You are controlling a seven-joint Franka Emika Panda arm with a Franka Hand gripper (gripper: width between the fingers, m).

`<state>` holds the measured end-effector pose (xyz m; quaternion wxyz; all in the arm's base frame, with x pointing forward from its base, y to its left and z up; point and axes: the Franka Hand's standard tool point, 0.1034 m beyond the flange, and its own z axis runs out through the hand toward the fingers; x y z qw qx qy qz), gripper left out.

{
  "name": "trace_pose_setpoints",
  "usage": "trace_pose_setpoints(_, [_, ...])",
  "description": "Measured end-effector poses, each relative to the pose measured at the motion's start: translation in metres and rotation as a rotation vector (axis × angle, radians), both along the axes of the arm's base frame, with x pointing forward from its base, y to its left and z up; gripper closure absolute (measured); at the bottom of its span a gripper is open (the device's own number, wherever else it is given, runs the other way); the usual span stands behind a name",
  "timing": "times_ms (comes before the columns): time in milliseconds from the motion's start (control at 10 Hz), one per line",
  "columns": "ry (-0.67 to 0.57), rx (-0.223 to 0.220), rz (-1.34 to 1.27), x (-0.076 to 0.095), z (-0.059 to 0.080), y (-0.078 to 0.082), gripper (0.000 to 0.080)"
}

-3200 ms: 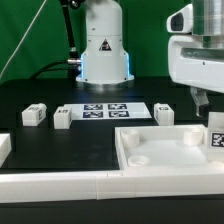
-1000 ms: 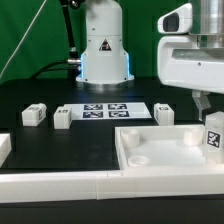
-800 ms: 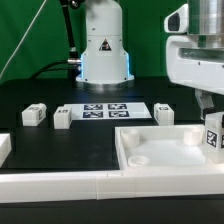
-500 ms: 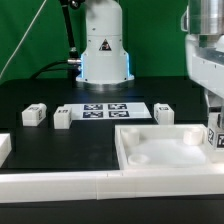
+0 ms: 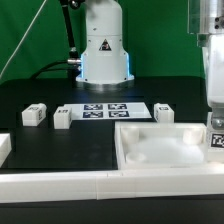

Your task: Assemble one leg

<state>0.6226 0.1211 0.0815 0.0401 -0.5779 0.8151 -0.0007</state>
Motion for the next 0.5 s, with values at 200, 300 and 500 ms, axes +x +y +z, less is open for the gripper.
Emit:
trace_pose_setpoints(200, [-0.002, 0.001, 0.05, -0.0003, -0.0001, 0.0021, 0.0245])
trace_pose_setpoints(300, [-0.003, 0.001, 0.051, -0.0004, -0.0001, 0.0022, 0.018])
trace_pose_setpoints(500, [-0.003, 0.001, 0.052, -0.0004, -0.0001, 0.0025, 0.0155])
